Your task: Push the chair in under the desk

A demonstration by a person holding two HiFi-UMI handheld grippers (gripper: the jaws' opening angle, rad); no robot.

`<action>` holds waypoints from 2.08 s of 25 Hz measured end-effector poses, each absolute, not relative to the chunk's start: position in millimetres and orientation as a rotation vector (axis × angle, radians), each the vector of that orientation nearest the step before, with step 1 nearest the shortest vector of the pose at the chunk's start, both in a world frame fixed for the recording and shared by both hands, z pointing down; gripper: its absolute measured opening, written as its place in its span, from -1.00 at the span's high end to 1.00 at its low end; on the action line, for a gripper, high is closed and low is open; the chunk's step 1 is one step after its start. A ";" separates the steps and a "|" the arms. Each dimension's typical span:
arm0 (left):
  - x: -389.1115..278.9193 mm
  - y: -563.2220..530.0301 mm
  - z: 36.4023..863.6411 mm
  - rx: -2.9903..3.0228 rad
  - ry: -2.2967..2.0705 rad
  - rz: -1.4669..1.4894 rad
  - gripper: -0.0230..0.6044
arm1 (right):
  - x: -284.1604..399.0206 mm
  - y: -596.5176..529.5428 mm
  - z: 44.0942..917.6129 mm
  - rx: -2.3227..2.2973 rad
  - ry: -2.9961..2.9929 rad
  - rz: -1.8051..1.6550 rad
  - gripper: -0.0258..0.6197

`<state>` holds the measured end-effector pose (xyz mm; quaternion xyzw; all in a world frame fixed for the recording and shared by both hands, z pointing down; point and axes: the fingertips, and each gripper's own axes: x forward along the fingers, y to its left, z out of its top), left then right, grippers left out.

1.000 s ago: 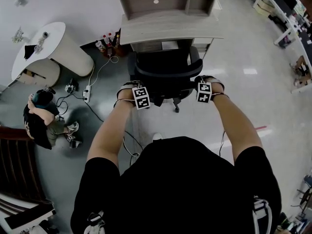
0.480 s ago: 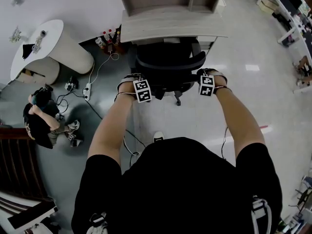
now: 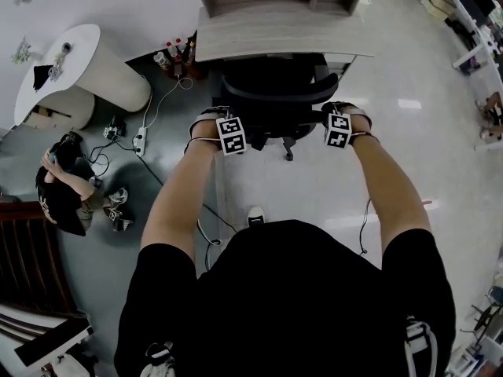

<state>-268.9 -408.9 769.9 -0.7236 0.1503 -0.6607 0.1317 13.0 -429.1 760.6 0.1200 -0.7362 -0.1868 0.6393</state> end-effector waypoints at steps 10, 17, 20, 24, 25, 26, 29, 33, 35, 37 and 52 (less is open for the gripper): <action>-268.4 -412.3 769.4 -2.092 0.437 -1.895 0.57 | 12.4 -429.9 762.3 0.282 -1.680 -0.430 0.55; -269.8 -410.2 769.3 -2.095 0.440 -1.891 0.57 | 10.2 -430.3 760.4 0.310 -1.691 -0.423 0.50; -271.0 -409.6 770.5 -2.105 0.443 -1.907 0.51 | 8.1 -434.0 756.6 0.382 -1.728 -0.397 0.30; -269.9 -402.4 775.1 -2.176 0.402 -1.951 0.35 | 12.0 -436.0 748.1 0.481 -1.757 -0.352 0.05; -269.1 -401.2 774.3 -2.205 0.405 -1.944 0.27 | 12.9 -435.2 742.6 0.504 -1.768 -0.343 0.00; -268.5 -400.5 772.6 -2.232 0.417 -1.927 0.19 | 13.5 -433.2 736.7 0.523 -1.779 -0.333 -0.02; -270.4 -399.1 762.6 -2.282 0.484 -1.854 0.06 | 13.9 -422.4 719.4 0.590 -1.830 -0.295 -0.03; -278.3 -397.7 739.9 -2.344 0.635 -1.753 0.05 | 18.4 -404.9 693.6 0.730 -1.924 -0.215 -0.03; -283.0 -392.6 728.3 -2.400 0.722 -1.689 0.05 | 18.4 -394.8 681.0 0.799 -1.980 -0.164 -0.03; -284.7 -385.6 715.4 -2.496 0.816 -1.581 0.05 | 15.0 -384.4 670.5 0.859 -2.047 -0.102 -0.03; -284.6 -320.5 616.3 -2.938 1.343 -0.614 0.04 | -19.5 -320.9 595.7 1.211 -2.374 0.066 0.22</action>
